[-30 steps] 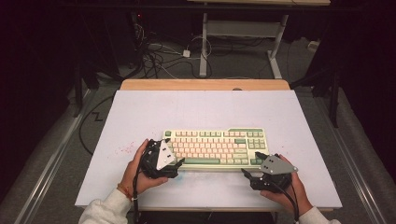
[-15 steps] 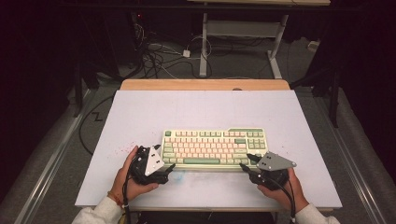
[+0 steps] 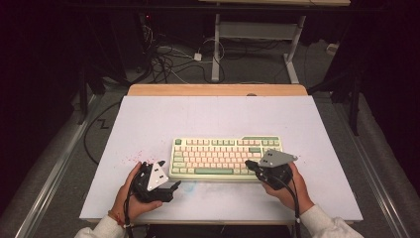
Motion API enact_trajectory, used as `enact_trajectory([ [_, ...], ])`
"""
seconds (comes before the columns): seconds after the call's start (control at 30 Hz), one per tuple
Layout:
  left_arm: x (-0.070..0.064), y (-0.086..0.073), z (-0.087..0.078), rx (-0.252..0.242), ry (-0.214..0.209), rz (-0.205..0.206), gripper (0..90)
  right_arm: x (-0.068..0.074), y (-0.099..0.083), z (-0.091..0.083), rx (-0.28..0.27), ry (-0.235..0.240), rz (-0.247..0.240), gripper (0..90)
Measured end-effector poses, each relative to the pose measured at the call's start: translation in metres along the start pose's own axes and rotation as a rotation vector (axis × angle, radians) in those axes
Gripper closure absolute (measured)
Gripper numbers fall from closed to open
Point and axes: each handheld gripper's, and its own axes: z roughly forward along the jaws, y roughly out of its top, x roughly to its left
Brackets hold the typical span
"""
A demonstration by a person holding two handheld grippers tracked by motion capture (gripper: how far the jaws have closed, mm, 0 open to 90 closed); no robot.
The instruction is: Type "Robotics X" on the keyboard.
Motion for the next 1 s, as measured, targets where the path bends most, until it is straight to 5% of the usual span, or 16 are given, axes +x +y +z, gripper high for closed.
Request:
enact_trajectory([
  [0.53,0.000,-0.002,0.001,0.011,-0.015,0.001,17.7,-0.002,0.032,0.058,0.076,0.016,-0.004,90.0],
  [1.0,0.000,-0.002,0.001,0.022,-0.015,0.015,17.7,-0.003,0.043,0.083,0.137,0.009,-0.018,90.0],
])
